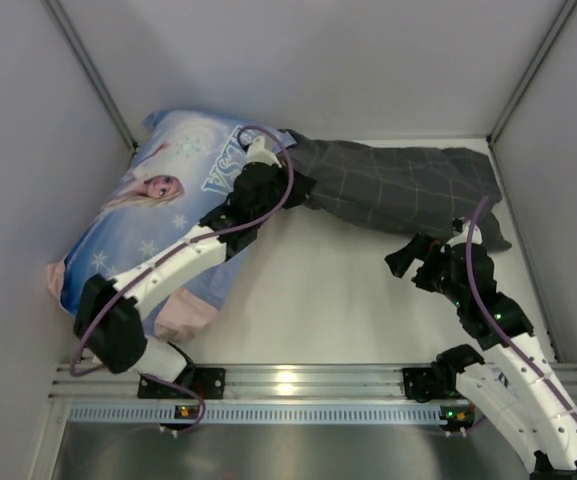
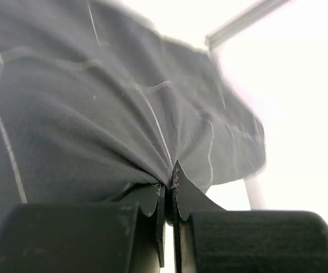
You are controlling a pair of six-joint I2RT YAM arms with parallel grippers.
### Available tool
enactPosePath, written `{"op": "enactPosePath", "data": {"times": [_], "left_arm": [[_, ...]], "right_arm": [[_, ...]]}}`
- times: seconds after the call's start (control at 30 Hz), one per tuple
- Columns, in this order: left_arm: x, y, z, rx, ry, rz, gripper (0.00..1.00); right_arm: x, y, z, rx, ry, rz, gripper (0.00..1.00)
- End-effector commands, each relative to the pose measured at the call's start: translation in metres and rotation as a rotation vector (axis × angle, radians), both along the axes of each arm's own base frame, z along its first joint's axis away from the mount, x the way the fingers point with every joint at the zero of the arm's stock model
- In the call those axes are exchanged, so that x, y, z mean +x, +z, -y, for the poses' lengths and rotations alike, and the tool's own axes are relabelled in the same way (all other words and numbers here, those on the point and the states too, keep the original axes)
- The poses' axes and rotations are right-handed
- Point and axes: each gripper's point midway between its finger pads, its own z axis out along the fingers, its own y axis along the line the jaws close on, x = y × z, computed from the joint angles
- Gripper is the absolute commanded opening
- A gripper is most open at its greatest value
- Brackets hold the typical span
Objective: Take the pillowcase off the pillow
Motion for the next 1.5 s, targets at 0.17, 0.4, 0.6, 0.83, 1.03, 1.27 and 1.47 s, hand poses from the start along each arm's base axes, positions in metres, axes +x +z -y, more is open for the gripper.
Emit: {"op": "enactPosePath", "data": {"times": [0.17, 0.4, 0.6, 0.83, 1.03, 1.27, 1.47], "left_arm": [[-0.04, 0.124, -0.118, 0.164, 0.268, 0.255, 0.0], [-0.057, 0.124, -0.168, 0.249, 0.338, 0.218, 0.0], [-0.046, 0.099, -0.148, 0.282, 0.264, 0.17, 0.0], [-0.031, 0.083, -0.131, 0.295, 0.228, 0.134, 0.0], [-0.034, 0.082, -0.134, 0.296, 0.231, 0.136, 0.0], [-0.034, 0.08, -0.115, 0.262, 0.152, 0.114, 0.0], [-0.034, 0.084, -0.11, 0.251, 0.131, 0.11, 0.0]], "right_arm": [[-0.009, 0.012, -0.001, -0.008, 0.041, 0.007, 0.99], [-0.013, -0.005, -0.002, -0.065, 0.089, -0.052, 0.99], [-0.037, 0.039, -0.02, 0.013, 0.247, 0.091, 1.0], [-0.053, 0.115, -0.044, -0.002, 0.485, 0.234, 0.99], [-0.019, 0.088, -0.044, -0.155, 0.512, 0.131, 0.99], [-0.032, 0.0, -0.071, -0.204, 0.589, -0.054, 0.99], [-0.038, -0.027, -0.09, -0.336, 0.508, -0.101, 0.99]]}}
